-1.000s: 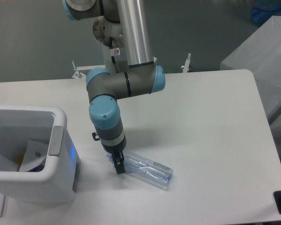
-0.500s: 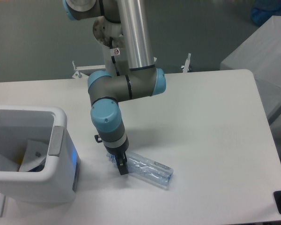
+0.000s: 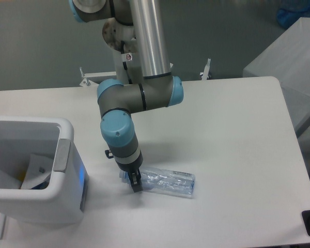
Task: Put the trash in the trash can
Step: 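Close the gripper around the bottle's middle, then lift the bottle and carry it over the trash bin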
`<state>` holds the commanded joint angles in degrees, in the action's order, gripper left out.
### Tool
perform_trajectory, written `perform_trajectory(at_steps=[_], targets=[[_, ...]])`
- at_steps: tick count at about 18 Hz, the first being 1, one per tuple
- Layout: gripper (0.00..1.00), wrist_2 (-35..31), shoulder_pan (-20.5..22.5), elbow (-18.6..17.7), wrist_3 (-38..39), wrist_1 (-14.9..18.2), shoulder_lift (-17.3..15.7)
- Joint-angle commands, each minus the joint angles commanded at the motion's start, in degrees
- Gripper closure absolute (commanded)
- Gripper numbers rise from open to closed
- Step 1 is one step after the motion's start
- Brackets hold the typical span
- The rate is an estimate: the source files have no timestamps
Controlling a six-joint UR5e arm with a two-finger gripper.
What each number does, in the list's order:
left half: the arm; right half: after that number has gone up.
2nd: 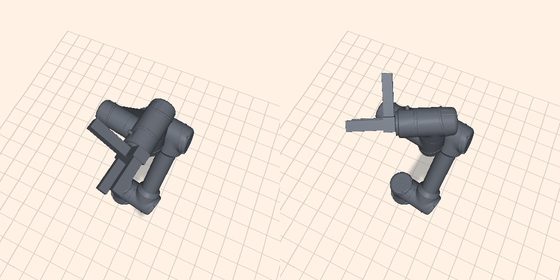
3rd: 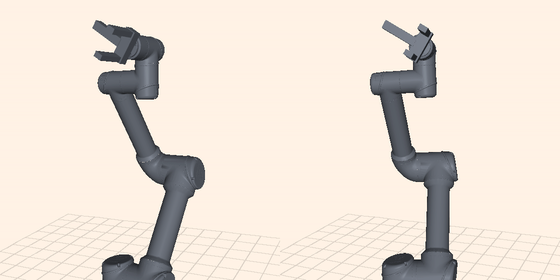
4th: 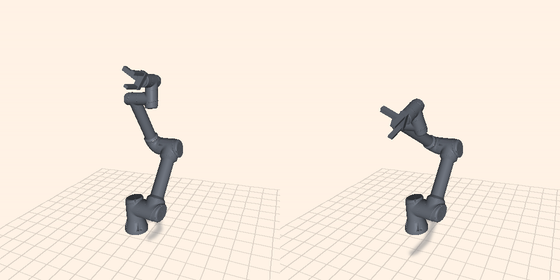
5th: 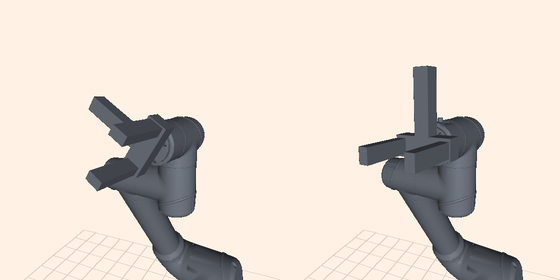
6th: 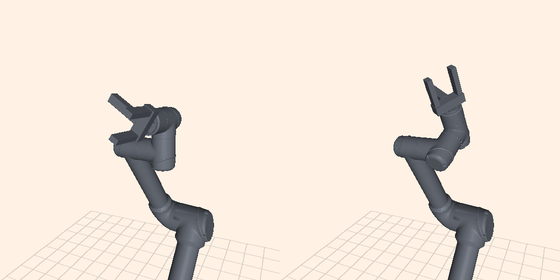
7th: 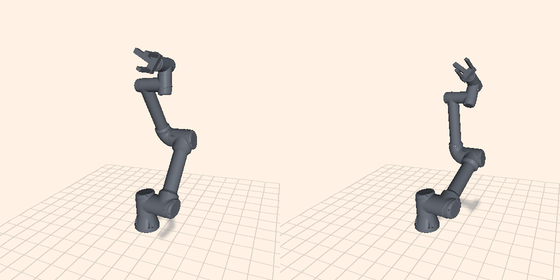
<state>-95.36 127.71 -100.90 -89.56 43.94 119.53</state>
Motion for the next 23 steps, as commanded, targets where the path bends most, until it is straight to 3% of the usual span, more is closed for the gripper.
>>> perform_trajectory(at_steps=[6, 15, 23], targets=[[0.37, 0.00, 0.00, 0.00, 1.84, -0.09, -0.09], [0.37, 0.09, 0.17, 0.17, 2.37, -0.09, -0.17], [0.43, 0.79, 2.46, 5.54, 7.91, 0.00, -0.70]])
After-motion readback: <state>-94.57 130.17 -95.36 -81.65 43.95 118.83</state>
